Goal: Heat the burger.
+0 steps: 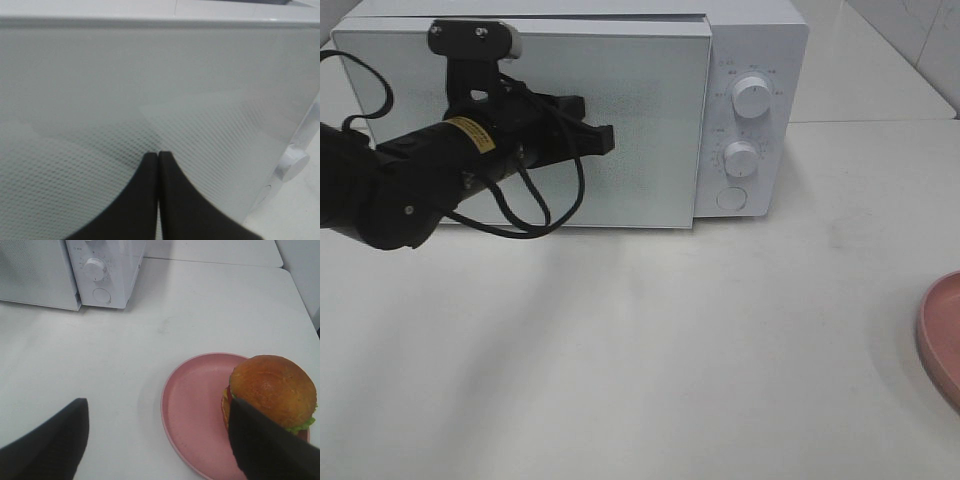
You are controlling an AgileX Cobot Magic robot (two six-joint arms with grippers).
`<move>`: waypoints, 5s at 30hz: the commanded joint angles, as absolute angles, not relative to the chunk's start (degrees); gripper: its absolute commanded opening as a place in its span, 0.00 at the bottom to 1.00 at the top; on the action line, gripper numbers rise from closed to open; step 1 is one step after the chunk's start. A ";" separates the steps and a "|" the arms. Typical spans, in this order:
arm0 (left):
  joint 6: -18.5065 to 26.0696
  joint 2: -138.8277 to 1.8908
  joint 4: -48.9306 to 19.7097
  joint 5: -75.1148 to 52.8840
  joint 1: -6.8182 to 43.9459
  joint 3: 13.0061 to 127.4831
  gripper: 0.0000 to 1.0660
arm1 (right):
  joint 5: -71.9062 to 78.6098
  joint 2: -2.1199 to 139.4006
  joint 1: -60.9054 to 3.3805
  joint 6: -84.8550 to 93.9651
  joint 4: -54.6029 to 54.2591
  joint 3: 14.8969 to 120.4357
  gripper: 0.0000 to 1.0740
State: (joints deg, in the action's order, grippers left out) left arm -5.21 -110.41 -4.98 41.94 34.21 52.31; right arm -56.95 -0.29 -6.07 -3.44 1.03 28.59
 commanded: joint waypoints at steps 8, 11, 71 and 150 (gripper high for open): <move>-2.46 -114.76 -14.15 39.53 33.92 62.28 0.00 | -56.95 -1.83 -5.73 -3.27 1.15 28.48 0.70; -2.18 -114.48 -12.66 39.65 34.61 61.82 0.00 | -56.95 -1.83 -5.73 -3.27 1.15 28.48 0.70; -1.15 -58.79 -3.44 -68.18 -2.69 46.98 0.94 | -56.95 -1.83 -5.73 -3.27 1.15 28.48 0.70; -0.86 1.55 -3.44 -61.36 -0.23 29.62 0.94 | -56.95 -1.49 -5.73 -3.44 1.15 28.48 0.70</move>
State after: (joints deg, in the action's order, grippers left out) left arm -0.86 0.29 -3.38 -62.11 -0.57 29.79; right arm -56.95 -0.29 -6.07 -3.44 1.03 28.59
